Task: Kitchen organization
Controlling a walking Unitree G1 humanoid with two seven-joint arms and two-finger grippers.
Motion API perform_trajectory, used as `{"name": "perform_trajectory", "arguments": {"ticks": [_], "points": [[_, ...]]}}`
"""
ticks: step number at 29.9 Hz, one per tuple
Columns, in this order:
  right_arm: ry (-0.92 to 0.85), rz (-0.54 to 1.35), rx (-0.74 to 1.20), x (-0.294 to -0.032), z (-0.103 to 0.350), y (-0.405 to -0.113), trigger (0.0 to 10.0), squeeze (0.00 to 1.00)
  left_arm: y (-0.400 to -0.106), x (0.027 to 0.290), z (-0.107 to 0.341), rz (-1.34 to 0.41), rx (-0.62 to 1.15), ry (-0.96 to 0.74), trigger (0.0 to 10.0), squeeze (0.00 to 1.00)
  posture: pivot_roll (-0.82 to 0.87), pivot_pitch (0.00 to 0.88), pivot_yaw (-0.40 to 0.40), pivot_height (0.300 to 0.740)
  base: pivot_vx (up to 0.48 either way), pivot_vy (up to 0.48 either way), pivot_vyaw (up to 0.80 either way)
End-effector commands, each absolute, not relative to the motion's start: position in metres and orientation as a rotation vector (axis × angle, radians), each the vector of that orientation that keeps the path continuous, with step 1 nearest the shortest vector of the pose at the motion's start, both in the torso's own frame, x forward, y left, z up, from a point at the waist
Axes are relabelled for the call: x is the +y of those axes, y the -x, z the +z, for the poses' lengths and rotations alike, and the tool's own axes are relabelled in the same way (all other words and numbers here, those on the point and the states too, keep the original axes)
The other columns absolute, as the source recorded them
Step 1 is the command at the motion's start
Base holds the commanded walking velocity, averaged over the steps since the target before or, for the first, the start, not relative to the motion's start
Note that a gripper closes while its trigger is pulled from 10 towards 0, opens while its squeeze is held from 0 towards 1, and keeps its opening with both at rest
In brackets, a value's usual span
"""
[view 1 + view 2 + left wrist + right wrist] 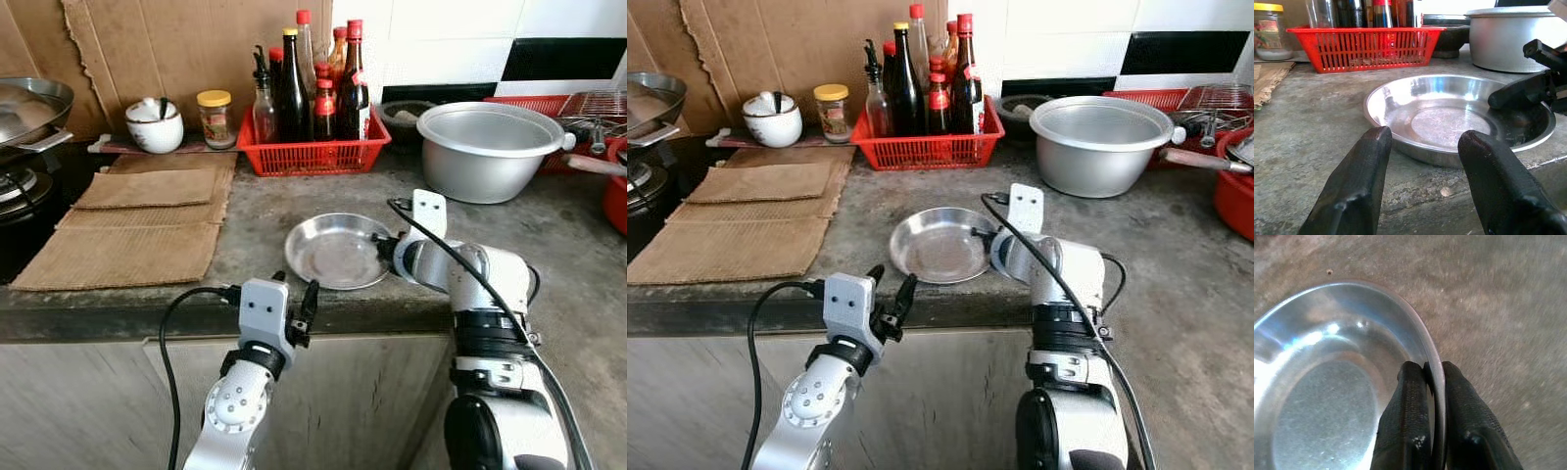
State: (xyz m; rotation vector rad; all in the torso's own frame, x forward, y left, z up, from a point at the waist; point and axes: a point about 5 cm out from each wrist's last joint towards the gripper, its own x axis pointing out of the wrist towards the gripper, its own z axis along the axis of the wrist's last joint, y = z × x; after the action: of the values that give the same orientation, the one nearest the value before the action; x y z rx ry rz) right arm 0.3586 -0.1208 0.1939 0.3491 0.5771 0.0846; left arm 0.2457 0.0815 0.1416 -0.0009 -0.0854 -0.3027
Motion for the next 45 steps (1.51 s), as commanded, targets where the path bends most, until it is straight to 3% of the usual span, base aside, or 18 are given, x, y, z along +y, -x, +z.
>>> {"name": "perform_trajectory", "arguments": {"ticks": [1, 3, 5, 10, 13, 18, 19, 24, 30, 38, 45], "points": [[-0.383, 0.047, 0.621, -0.122, 0.184, -0.357, 0.0, 0.00, -0.246, 0.080, 0.144, -0.303, -0.092, 0.000, 10.0, 0.00, 0.08, 0.004, -0.036, 0.740, 0.000, 0.000, 0.00], [-0.544, 0.039, 0.563, -0.122, 0.189, -0.359, 0.0, 0.00, -0.246, 0.080, 0.144, -0.302, -0.092, 0.001, 10.0, 0.00, 0.08, 0.002, -0.035, 0.740, 0.000, 0.000, 0.00], [-0.817, 0.004, 0.479, -0.124, 0.192, -0.358, 0.0, 0.00, -0.246, 0.080, 0.144, -0.303, -0.091, 0.001, 10.0, 0.00, 0.08, 0.000, -0.031, 0.740, 0.000, 0.000, 0.00], [-0.922, -0.073, 0.335, -0.132, 0.195, -0.352, 0.0, 0.00, -0.247, 0.080, 0.144, -0.308, -0.092, 0.002, 10.0, 0.00, 0.08, 0.000, -0.027, 0.740, 0.000, 0.000, 0.00], [-0.752, -0.121, 0.110, -0.143, 0.213, -0.341, 0.0, 0.00, -0.247, 0.080, 0.145, -0.309, -0.093, 0.002, 10.0, 0.00, 0.07, 0.000, -0.023, 0.740, 0.000, 0.000, 0.00], [-0.572, -0.100, -0.060, -0.145, 0.232, -0.325, 0.0, 0.00, -0.247, 0.080, 0.146, -0.310, -0.095, 0.010, 10.0, 0.00, 0.07, 0.000, -0.019, 0.740, 0.000, 0.000, 0.00], [-0.445, -0.097, -0.173, -0.145, 0.243, -0.315, 0.0, 0.00, -0.246, 0.079, 0.147, -0.314, -0.100, 0.016, 10.0, 0.00, 0.07, 0.000, -0.018, 0.740, 0.000, 0.000, 0.00], [-0.203, -0.099, -0.293, -0.139, 0.246, -0.297, 0.0, 0.00, -0.244, 0.077, 0.152, -0.320, -0.119, 0.027, 10.0, 0.00, 0.07, 0.000, -0.014, 0.740, 0.000, 0.000, 0.00], [-0.084, -0.121, -0.335, -0.139, 0.236, -0.282, 0.0, 0.00, -0.244, 0.077, 0.156, -0.324, -0.136, 0.037, 10.0, 0.00, 0.06, 0.000, -0.009, 0.740, 0.000, 0.000, 0.00], [-0.070, -0.133, -0.335, -0.141, 0.230, -0.281, 0.0, 0.00, -0.245, 0.076, 0.157, -0.334, -0.141, 0.044, 10.0, 0.00, 0.06, 0.000, -0.009, 0.740, 0.000, 0.000, 0.00], [-0.067, -0.134, -0.335, -0.142, 0.230, -0.282, 0.0, 0.00, -0.246, 0.077, 0.158, -0.333, -0.141, 0.047, 10.0, 0.00, 0.06, 0.000, -0.010, 0.740, 0.000, 0.101, -0.80]]}}
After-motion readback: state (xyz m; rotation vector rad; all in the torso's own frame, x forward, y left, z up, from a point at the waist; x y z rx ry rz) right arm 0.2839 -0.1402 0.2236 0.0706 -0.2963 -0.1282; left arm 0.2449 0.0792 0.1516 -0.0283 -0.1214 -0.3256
